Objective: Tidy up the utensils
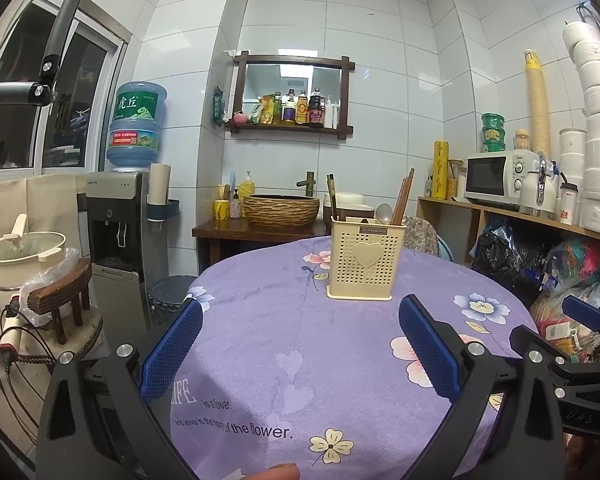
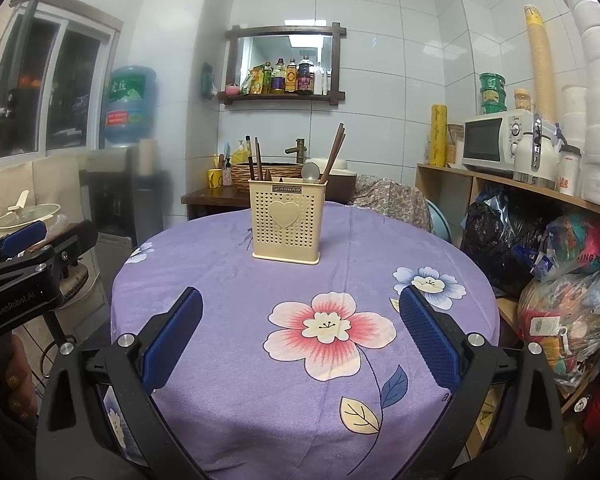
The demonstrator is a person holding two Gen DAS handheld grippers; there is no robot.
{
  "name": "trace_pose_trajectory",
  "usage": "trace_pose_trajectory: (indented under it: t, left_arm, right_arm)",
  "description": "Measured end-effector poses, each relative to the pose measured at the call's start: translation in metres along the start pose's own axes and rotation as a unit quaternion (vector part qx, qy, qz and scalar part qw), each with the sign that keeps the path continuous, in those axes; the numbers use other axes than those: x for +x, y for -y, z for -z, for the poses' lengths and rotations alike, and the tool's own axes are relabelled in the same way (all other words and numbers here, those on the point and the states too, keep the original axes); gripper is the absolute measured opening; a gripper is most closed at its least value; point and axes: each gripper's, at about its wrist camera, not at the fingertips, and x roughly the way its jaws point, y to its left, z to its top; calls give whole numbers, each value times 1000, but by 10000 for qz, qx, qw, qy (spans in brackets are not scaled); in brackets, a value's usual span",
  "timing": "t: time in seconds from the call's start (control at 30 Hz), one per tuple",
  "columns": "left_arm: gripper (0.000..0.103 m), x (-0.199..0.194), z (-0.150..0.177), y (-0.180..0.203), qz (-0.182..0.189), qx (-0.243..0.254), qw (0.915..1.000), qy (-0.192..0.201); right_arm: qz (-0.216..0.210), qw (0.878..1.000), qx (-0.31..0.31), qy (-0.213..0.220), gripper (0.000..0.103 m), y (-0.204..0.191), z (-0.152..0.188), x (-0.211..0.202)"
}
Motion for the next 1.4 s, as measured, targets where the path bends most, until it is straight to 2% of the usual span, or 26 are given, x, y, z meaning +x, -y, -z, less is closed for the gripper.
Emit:
trace_pose_trajectory:
  t: [1.4]
  left_arm:
    - [98,-1,-4,2,-143,-47,9999,24]
  right_arm:
    - [-20,10000,-6,-11,97,-1,-2,1]
